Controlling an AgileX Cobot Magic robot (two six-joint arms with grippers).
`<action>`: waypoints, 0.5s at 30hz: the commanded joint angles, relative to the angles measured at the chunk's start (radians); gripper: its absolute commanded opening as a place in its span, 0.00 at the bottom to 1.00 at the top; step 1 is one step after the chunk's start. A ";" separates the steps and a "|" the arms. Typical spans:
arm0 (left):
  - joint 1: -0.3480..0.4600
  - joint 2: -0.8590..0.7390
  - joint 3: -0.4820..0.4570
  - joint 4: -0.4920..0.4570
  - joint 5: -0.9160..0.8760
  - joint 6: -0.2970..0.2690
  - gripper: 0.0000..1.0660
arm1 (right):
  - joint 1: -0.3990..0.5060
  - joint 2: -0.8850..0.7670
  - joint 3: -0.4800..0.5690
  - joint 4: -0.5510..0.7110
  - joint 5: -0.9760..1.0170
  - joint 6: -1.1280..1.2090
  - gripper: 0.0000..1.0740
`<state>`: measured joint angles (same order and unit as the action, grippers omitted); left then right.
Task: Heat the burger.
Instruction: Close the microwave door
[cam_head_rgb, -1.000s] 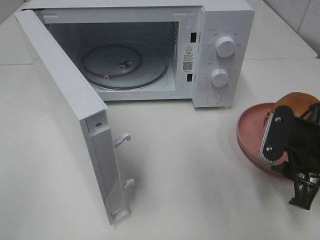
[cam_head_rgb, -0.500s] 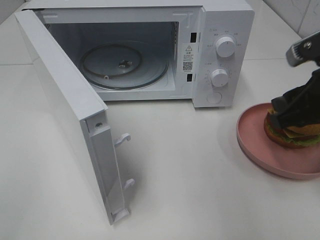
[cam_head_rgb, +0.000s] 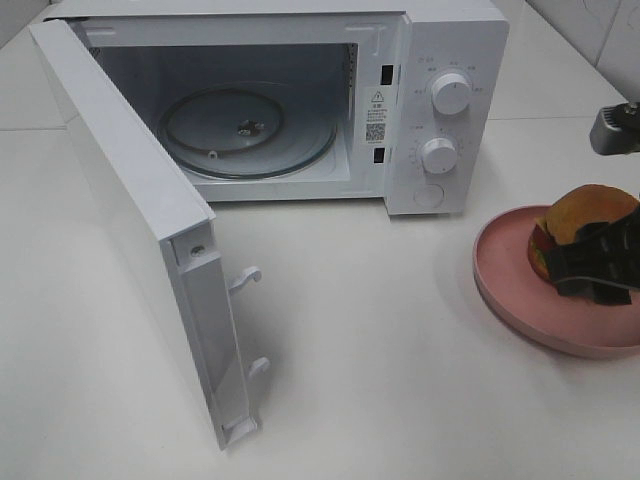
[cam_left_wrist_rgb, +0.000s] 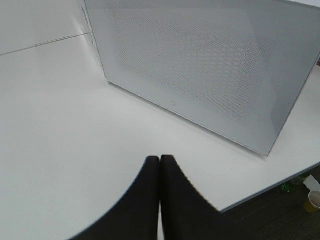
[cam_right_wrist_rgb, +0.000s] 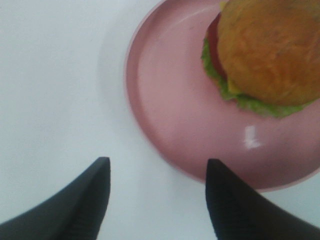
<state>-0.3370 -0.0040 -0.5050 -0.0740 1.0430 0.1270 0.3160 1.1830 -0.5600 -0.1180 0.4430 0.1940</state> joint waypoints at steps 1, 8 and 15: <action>0.000 -0.022 0.001 -0.001 0.000 0.002 0.00 | -0.001 -0.008 -0.023 0.138 0.073 -0.138 0.59; 0.000 -0.022 0.001 -0.001 0.000 0.002 0.00 | -0.001 -0.008 -0.135 0.199 0.243 -0.194 0.72; 0.000 -0.022 0.001 -0.001 0.000 0.002 0.00 | -0.001 -0.008 -0.162 0.188 0.231 -0.194 0.71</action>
<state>-0.3370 -0.0040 -0.5050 -0.0740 1.0430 0.1270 0.3160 1.1830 -0.7150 0.0730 0.6720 0.0120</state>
